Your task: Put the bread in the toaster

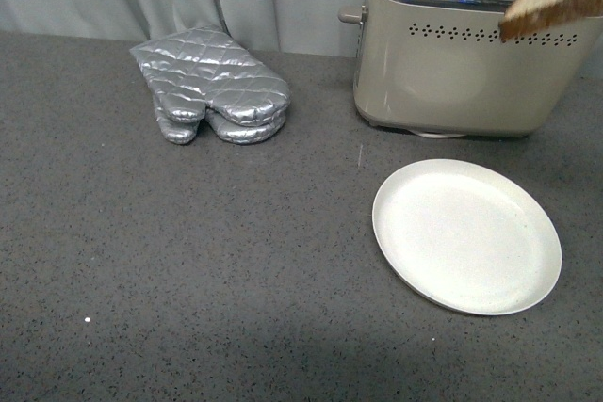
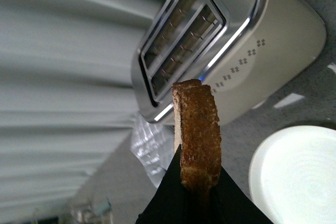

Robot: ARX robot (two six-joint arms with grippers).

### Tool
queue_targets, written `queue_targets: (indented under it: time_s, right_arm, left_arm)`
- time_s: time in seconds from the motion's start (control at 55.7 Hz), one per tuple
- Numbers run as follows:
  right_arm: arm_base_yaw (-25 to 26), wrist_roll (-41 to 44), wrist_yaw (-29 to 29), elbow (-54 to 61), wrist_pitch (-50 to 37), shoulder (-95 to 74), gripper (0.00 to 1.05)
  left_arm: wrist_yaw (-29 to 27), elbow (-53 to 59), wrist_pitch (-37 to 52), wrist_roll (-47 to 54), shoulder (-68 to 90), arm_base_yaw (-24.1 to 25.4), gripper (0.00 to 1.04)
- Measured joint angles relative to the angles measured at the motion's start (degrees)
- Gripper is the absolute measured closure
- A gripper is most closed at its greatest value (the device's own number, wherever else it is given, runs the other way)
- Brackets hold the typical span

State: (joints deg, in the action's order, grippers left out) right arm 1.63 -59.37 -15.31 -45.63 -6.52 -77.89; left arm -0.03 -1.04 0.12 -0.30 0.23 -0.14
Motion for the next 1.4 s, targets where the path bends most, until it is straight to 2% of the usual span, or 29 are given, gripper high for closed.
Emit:
queue_targets:
  time_s: [0.108, 0.305, 0.377, 0.538, 0.664, 0.951, 1.4]
  right_arm:
    - [-3.5, -8.3, 12.4, -2.5, -0.7, 0.6, 1.03]
    - [-7.5, -18.4, 29.7, -8.6, 2.1, -3.7, 1.03]
    - [-9.7, -20.6, 33.3, -12.0, 5.0, -6.1, 1.03]
    - [-13.7, -25.3, 36.5, -18.1, 9.1, -12.4, 1.03]
    - [-15.0, -27.6, 37.9, -21.5, 10.4, -16.5, 1.03]
    - [-15.5, -33.4, 38.6, -26.2, 12.8, -22.6, 1.03]
    - [-15.7, -34.4, 39.2, -30.1, 14.8, -27.5, 1.03]
  left_arm:
    - [0.0, 0.0, 0.0, 0.0, 0.0, 0.0, 0.07]
    - [0.0, 0.0, 0.0, 0.0, 0.0, 0.0, 0.07]
    - [0.0, 0.0, 0.0, 0.0, 0.0, 0.0, 0.07]
    - [0.0, 0.0, 0.0, 0.0, 0.0, 0.0, 0.07]
    - [0.0, 0.0, 0.0, 0.0, 0.0, 0.0, 0.07]
    - [0.0, 0.0, 0.0, 0.0, 0.0, 0.0, 0.07]
    - [0.0, 0.0, 0.0, 0.0, 0.0, 0.0, 0.07]
